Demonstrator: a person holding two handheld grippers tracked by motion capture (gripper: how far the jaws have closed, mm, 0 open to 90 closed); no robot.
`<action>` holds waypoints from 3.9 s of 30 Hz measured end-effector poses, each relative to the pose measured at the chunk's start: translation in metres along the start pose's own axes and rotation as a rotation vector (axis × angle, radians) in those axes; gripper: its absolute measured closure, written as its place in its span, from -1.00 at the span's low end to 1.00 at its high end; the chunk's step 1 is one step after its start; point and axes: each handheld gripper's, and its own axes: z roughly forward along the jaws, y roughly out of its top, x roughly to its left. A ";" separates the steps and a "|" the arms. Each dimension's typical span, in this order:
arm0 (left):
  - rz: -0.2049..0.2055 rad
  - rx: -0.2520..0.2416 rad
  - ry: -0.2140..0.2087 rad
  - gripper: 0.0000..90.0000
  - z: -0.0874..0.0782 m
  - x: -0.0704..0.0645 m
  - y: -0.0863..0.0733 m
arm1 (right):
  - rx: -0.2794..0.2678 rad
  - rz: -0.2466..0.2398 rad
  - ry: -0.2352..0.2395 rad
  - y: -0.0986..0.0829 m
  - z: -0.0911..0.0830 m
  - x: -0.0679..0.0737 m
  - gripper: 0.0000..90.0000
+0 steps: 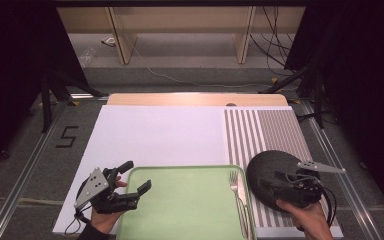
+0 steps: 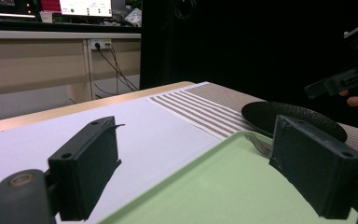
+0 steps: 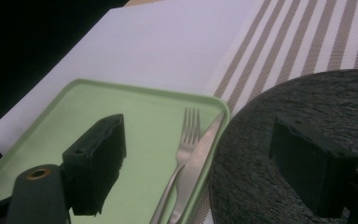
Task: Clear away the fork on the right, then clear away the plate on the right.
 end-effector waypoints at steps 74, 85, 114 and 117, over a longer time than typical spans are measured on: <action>-0.008 0.006 -0.003 -0.69 0.005 0.001 0.000 | -0.014 0.317 -0.147 -0.049 -0.057 -0.054 -0.57; -0.004 0.005 0.002 -0.69 0.003 0.000 0.000 | 0.008 0.364 -0.168 -0.052 -0.058 -0.061 -0.56; -0.002 0.009 0.001 -0.69 0.003 0.000 -0.001 | -0.037 0.657 -0.149 -0.067 -0.062 -0.095 -0.43; 0.004 0.012 -0.001 -0.70 0.004 -0.001 -0.001 | -0.037 0.676 -0.160 -0.068 -0.061 -0.097 -0.42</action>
